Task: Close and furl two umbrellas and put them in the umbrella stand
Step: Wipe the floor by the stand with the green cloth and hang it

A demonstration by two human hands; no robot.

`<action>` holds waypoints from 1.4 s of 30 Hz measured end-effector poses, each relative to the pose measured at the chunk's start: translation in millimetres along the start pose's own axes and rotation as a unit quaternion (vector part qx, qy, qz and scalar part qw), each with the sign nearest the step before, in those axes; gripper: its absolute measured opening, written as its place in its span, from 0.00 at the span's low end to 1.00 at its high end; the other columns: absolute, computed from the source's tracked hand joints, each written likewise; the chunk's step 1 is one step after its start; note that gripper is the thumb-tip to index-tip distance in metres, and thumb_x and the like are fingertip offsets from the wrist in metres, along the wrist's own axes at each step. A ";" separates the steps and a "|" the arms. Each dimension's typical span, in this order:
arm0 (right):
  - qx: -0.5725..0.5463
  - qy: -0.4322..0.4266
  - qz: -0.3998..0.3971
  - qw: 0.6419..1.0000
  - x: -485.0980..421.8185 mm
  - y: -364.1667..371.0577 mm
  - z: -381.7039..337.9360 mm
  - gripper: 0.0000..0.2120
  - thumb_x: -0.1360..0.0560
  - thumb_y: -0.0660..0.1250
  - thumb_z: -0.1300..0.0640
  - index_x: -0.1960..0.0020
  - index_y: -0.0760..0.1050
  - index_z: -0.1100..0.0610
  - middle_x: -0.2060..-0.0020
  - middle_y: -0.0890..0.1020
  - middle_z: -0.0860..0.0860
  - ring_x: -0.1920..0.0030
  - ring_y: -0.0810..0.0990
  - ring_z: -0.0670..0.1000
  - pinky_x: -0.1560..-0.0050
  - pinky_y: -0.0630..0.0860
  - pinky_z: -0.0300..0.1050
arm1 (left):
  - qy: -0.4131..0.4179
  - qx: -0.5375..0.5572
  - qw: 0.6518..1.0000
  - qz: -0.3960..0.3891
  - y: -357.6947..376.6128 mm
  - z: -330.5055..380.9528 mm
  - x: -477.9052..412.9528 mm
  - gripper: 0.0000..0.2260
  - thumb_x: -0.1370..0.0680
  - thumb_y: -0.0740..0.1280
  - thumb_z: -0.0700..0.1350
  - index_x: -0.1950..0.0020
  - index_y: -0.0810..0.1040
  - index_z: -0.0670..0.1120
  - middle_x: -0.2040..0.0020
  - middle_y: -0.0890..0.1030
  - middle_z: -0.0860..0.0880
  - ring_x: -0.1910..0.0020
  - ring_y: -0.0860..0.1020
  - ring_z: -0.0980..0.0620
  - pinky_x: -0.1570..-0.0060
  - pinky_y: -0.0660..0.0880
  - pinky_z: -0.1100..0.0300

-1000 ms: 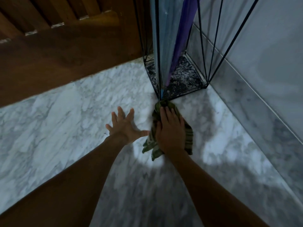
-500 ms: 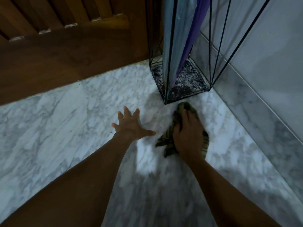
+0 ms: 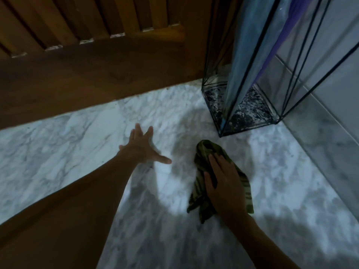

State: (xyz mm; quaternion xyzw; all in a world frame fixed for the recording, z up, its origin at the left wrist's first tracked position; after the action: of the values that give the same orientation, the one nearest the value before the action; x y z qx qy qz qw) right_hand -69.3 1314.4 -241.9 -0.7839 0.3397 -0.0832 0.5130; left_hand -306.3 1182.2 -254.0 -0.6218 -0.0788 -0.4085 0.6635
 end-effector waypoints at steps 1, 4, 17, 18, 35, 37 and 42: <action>-0.005 -0.013 -0.007 1.000 -10.8 7.1 -6.7 0.25 0.22 0.59 0.49 0.30 0.74 0.61 0.35 0.79 0.60 0.34 0.77 0.62 0.33 0.73 0.60 | -0.001 -0.001 1.000 -0.012 2.2 -1.7 -3.0 0.67 0.49 0.75 0.74 0.21 0.40 0.58 0.22 0.30 0.47 0.22 0.35 0.41 0.30 0.53 0.29; -0.013 -0.040 -0.040 0.998 -59.0 32.0 -27.7 0.24 0.20 0.59 0.50 0.28 0.73 0.61 0.33 0.77 0.61 0.32 0.75 0.62 0.29 0.68 0.58 | -0.004 -0.002 1.000 -0.027 3.4 2.4 -3.5 0.66 0.48 0.76 0.72 0.22 0.39 0.58 0.23 0.28 0.47 0.23 0.34 0.42 0.30 0.53 0.28; 0.039 -0.063 -0.111 0.991 -188.5 82.5 -85.2 0.25 0.17 0.57 0.52 0.22 0.62 0.59 0.25 0.67 0.59 0.24 0.64 0.59 0.24 0.57 0.52 | -0.008 -0.010 0.999 -0.033 5.0 1.5 -4.3 0.65 0.46 0.77 0.70 0.23 0.36 0.61 0.25 0.25 0.49 0.23 0.32 0.45 0.32 0.49 0.25; 0.040 -0.105 -0.133 0.985 -192.4 84.5 -88.8 0.25 0.17 0.58 0.52 0.23 0.63 0.58 0.25 0.68 0.59 0.25 0.65 0.59 0.25 0.58 0.51 | -0.009 -0.009 0.999 -0.033 4.4 1.3 -4.1 0.65 0.46 0.77 0.70 0.23 0.36 0.61 0.25 0.25 0.49 0.23 0.32 0.45 0.32 0.49 0.25; 0.008 -0.202 -0.201 0.959 -213.3 96.9 -91.7 0.24 0.17 0.59 0.51 0.22 0.64 0.55 0.24 0.66 0.56 0.24 0.64 0.58 0.25 0.62 0.53 | -0.023 -0.002 0.999 -0.039 4.5 1.4 -4.1 0.66 0.45 0.78 0.68 0.23 0.35 0.61 0.26 0.23 0.50 0.23 0.30 0.47 0.33 0.48 0.25; 0.025 -0.085 -0.139 0.986 -215.5 80.7 -62.0 0.25 0.17 0.58 0.50 0.22 0.62 0.55 0.23 0.65 0.57 0.24 0.63 0.59 0.25 0.61 0.52 | -0.022 0.000 0.999 -0.044 3.7 2.9 -4.0 0.66 0.45 0.78 0.67 0.23 0.34 0.61 0.26 0.23 0.50 0.24 0.30 0.46 0.33 0.47 0.24; 0.017 -0.054 -0.061 0.997 -134.4 63.3 -60.3 0.22 0.19 0.61 0.53 0.28 0.72 0.59 0.32 0.76 0.62 0.33 0.75 0.63 0.32 0.71 0.56 | -0.034 0.010 0.999 -0.039 2.4 3.2 -2.5 0.66 0.45 0.79 0.66 0.23 0.34 0.60 0.25 0.24 0.50 0.24 0.30 0.46 0.34 0.46 0.24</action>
State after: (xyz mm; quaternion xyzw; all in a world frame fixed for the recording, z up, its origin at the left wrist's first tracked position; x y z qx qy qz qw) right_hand -228.0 1337.0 -239.3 -0.7976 0.2619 -0.0781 0.5377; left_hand -305.2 1185.8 -256.8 -0.6251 -0.1290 -0.4120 0.6503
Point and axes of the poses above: each hand's wrist, its own x-axis away from the middle knuckle, its own y-axis out of the palm, z = x × y, the point moved 8 cm from there along -x, towards the middle knuckle
